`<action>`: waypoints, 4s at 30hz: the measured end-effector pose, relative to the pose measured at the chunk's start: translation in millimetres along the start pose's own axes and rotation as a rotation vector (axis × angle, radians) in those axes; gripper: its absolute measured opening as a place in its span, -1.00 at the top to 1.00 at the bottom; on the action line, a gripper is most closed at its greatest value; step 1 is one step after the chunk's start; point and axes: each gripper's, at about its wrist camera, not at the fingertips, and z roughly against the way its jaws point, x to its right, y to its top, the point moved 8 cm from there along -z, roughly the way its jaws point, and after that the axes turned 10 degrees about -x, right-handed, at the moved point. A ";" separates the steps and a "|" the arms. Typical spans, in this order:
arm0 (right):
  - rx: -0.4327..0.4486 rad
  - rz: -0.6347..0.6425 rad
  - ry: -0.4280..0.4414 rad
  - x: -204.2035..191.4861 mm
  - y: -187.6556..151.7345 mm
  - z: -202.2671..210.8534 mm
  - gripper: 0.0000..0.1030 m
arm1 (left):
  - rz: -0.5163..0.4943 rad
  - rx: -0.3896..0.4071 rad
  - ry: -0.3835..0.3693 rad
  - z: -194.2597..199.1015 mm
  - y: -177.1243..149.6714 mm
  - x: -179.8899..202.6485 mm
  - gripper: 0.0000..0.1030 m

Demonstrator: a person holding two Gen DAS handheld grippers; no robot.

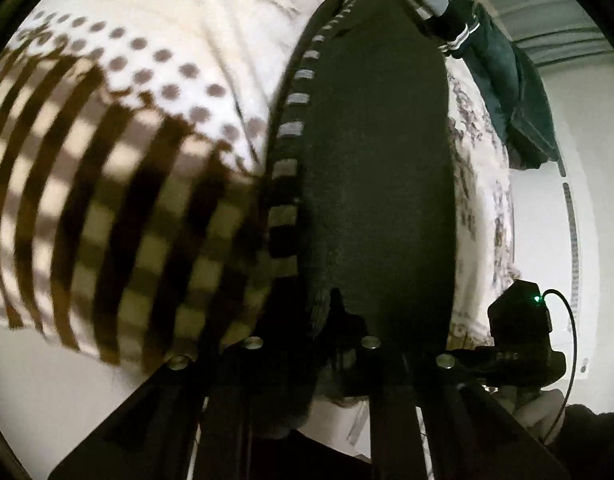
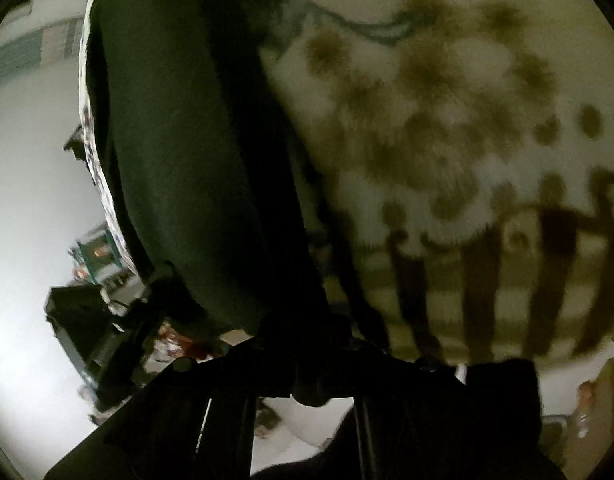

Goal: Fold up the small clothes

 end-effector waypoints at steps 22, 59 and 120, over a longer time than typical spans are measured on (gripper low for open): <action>0.220 0.130 0.356 -119.8 20.0 132.5 0.90 | -0.080 0.163 -0.162 90.2 78.3 96.4 0.77; 0.328 0.160 0.037 -156.3 359.0 250.1 -0.36 | -0.091 0.156 -0.181 26.2 367.2 71.8 -0.11; -0.053 -0.109 0.073 11.4 142.3 125.3 -0.03 | 0.208 0.135 -0.185 7.0 249.0 28.0 -0.15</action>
